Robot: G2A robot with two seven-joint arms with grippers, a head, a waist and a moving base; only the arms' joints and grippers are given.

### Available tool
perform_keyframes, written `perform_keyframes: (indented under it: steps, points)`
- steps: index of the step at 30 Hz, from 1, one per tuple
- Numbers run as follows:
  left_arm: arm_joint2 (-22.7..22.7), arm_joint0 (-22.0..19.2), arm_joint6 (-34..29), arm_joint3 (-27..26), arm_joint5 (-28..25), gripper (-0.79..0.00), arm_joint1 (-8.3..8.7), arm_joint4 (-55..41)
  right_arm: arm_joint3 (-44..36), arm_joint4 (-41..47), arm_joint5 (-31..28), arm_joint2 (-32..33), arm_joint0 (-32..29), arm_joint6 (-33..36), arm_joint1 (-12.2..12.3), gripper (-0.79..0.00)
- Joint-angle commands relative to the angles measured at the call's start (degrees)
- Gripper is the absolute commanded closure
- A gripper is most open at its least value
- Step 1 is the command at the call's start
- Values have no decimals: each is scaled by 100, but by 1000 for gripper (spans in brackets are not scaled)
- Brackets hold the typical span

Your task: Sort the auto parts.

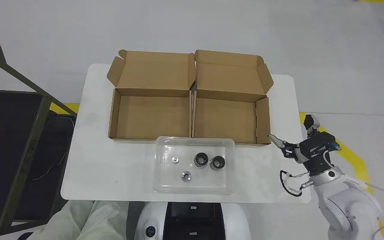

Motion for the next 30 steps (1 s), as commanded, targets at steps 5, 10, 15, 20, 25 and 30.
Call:
perform_keyframes:
  steps: [5, 10, 15, 20, 25, 30]
  points:
    - [0, 0, 0, 0, 0, -785, 0, 0, 0, 0, 0, 0, 0, 0, 0, -784]
    - [0, 0, 0, 0, 0, -784, 0, 0, 0, 0, 0, 0, 0, 0, 0, -785]
    - [0, 0, 0, 0, 0, -785, 0, 0, 0, 0, 0, 0, 0, 0, 0, -784]
    - [0, 0, 0, 0, 0, -785, 0, 0, 12, 23, -7, -18, 6, 3, 0, -785]
    - [0, 0, 0, 0, 0, -785, 0, 0, 133, 64, 34, -217, 223, 204, 7, -785]
    - [0, 0, 0, 0, 0, -785, 0, 0, 294, 94, -75, -550, 455, 514, 17, -785]
